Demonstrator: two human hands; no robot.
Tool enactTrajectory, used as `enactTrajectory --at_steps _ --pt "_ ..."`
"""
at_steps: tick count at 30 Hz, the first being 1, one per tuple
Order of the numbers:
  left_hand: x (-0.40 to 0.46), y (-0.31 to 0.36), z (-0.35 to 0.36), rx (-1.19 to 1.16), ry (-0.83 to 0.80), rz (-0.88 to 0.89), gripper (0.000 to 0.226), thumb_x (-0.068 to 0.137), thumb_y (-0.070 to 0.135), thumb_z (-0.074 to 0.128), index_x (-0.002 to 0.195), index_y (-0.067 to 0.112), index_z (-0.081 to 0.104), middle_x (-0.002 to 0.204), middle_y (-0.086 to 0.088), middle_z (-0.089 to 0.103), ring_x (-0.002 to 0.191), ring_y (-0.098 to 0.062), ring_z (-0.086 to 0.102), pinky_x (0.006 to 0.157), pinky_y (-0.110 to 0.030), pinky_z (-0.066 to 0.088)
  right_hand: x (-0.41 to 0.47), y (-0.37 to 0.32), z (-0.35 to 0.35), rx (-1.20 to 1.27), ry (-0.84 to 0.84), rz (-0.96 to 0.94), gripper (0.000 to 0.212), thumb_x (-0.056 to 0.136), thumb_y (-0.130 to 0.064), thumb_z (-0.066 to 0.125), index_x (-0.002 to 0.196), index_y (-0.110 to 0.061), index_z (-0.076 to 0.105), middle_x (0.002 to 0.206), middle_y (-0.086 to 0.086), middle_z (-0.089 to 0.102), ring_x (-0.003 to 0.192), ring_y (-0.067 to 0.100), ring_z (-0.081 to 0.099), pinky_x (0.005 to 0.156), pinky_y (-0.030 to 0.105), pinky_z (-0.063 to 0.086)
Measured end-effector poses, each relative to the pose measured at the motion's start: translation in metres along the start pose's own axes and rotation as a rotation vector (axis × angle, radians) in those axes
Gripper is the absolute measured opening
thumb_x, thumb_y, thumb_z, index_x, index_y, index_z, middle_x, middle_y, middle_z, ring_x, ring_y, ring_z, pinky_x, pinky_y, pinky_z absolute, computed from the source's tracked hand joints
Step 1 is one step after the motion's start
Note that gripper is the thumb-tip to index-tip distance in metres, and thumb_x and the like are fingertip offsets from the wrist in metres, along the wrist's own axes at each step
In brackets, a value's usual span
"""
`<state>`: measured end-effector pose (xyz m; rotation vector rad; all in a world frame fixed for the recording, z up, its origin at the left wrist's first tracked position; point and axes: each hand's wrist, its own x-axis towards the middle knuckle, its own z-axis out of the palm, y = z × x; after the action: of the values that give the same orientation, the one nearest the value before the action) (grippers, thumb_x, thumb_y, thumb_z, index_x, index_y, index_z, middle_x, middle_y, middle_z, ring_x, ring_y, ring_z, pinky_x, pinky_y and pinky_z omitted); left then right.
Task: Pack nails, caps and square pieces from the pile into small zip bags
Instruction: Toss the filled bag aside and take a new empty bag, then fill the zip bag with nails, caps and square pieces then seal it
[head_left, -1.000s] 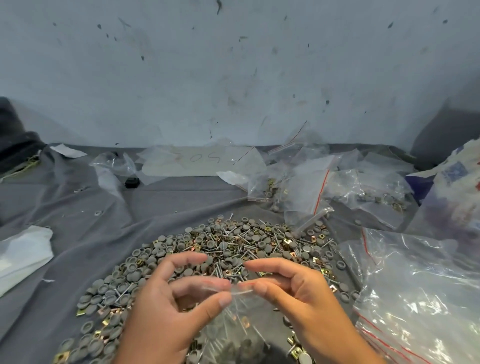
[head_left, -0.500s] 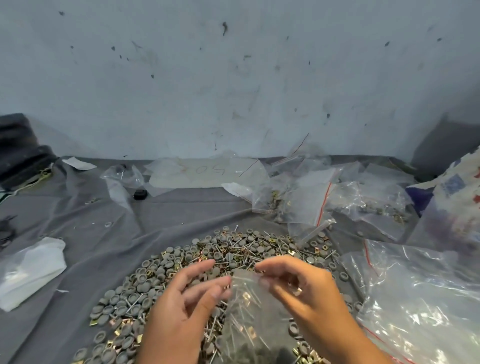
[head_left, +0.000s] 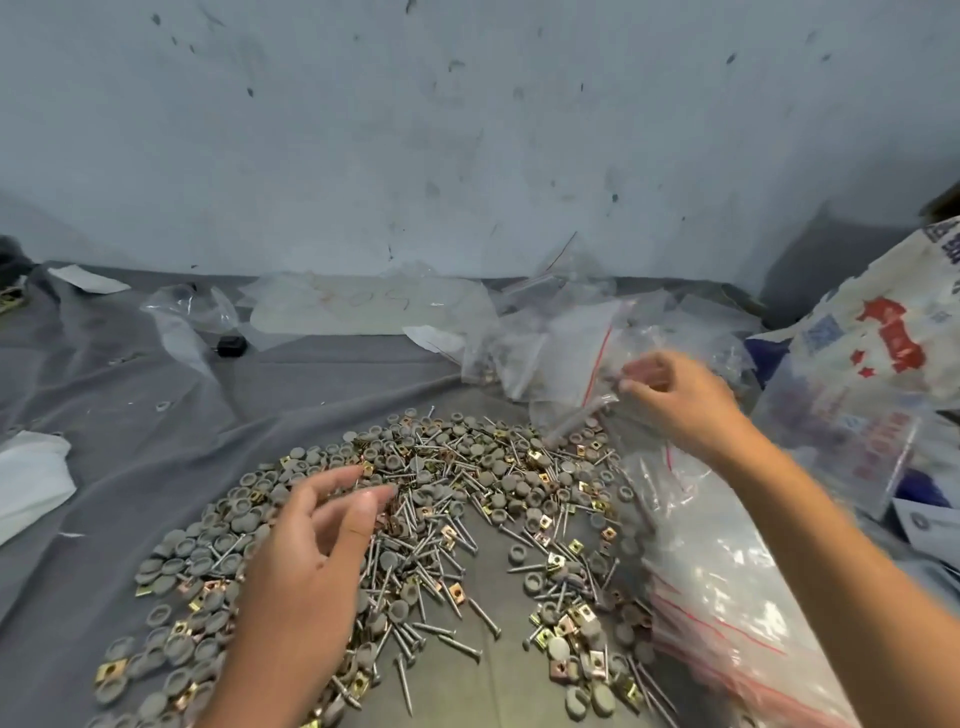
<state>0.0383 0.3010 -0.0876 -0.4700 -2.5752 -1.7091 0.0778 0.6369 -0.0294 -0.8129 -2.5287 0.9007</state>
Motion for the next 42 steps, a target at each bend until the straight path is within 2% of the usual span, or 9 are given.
enactTrajectory --at_steps 2,6,10,12,18,23,28,39,42 --pt "-0.001 -0.005 0.006 0.204 -0.001 0.111 0.047 0.087 0.068 0.036 0.127 0.045 0.048 0.127 0.037 0.054 0.106 0.004 0.061 0.085 -0.033 0.057 -0.045 0.047 -0.014 -0.335 -0.1 0.056 0.044 0.091 -0.045 0.07 0.129 -0.025 0.061 0.133 0.001 0.062 0.121 0.02 0.057 0.102 0.038 0.046" --pt "0.006 -0.02 0.02 0.531 -0.125 0.171 0.063 0.091 0.07 0.023 0.146 0.041 0.033 0.158 0.02 0.016 0.148 -0.006 0.014 0.119 -0.038 0.008 -0.116 0.12 -0.02 -0.574 -0.191 0.271 0.084 0.085 -0.067 0.061 0.152 -0.022 0.039 0.158 0.005 0.039 0.145 0.026 0.036 0.116 0.041 0.032" --pt "0.006 -0.035 0.028 0.616 -0.182 0.159 0.067 0.094 0.068 0.021 0.152 0.036 0.032 0.164 0.01 0.017 0.152 -0.012 0.012 0.124 -0.042 0.01 -0.131 0.137 -0.007 -0.47 -0.035 0.188 0.035 0.089 -0.04 0.072 0.118 -0.021 0.07 0.134 0.013 0.063 0.126 0.035 0.055 0.106 0.05 0.042" --pt "0.002 -0.036 0.024 0.569 -0.147 0.177 0.059 0.097 0.063 0.027 0.147 0.034 0.041 0.16 0.011 0.029 0.149 -0.01 0.021 0.124 -0.042 0.015 -0.132 0.134 -0.004 -0.413 0.106 0.114 0.006 0.088 -0.023 0.076 0.09 -0.026 0.071 0.115 0.015 0.072 0.109 0.039 0.063 0.095 0.054 0.049" --pt "-0.017 -0.023 0.013 0.38 0.02 0.23 0.034 0.1 0.049 0.04 0.119 0.03 0.06 0.12 0.02 0.055 0.117 -0.001 0.048 0.104 -0.032 0.039 -0.134 0.099 -0.005 -0.07 0.398 -0.09 0.02 0.097 -0.045 0.062 0.095 -0.026 0.069 0.099 -0.002 0.066 0.099 0.023 0.059 0.09 0.048 0.046" --pt "-0.038 -0.007 0.028 0.123 -0.156 0.145 0.013 0.095 0.043 0.061 0.1 0.032 0.067 0.094 0.016 0.067 0.091 0.0 0.062 0.082 -0.023 0.05 -0.139 0.01 0.05 0.231 0.201 -0.319 0.008 0.095 -0.034 0.065 0.095 -0.028 0.07 0.092 -0.012 0.065 0.087 0.0 0.06 0.077 0.025 0.044" --pt "-0.046 0.0 0.04 -0.217 -0.193 0.0 0.038 0.079 0.056 0.068 0.099 0.023 0.069 0.093 0.009 0.075 0.089 -0.009 0.071 0.085 -0.029 0.055 -0.145 -0.017 0.107 0.267 0.041 -0.364 0.006 0.096 -0.028 0.066 0.091 -0.028 0.07 0.092 -0.016 0.066 0.089 -0.003 0.059 0.08 0.016 0.041" --pt "-0.032 -0.004 0.038 -0.148 -0.012 -0.021 0.016 0.097 0.036 0.061 0.09 0.023 0.067 0.084 0.004 0.072 0.08 -0.012 0.069 0.08 -0.04 0.057 -0.137 -0.031 0.123 0.253 -0.03 -0.449 0.008 0.096 -0.027 0.066 0.096 -0.025 0.073 0.094 -0.017 0.065 0.089 0.0 0.061 0.079 0.026 0.051" --pt "-0.033 -0.006 0.038 0.006 0.077 0.033 0.014 0.095 0.031 0.061 0.081 0.026 0.062 0.073 0.008 0.067 0.068 -0.004 0.062 0.064 -0.021 0.051 -0.143 -0.03 0.13 0.28 -0.035 -0.446 0.013 0.096 -0.038 0.063 0.104 -0.028 0.068 0.102 -0.016 0.063 0.096 0.004 0.061 0.084 0.03 0.05"
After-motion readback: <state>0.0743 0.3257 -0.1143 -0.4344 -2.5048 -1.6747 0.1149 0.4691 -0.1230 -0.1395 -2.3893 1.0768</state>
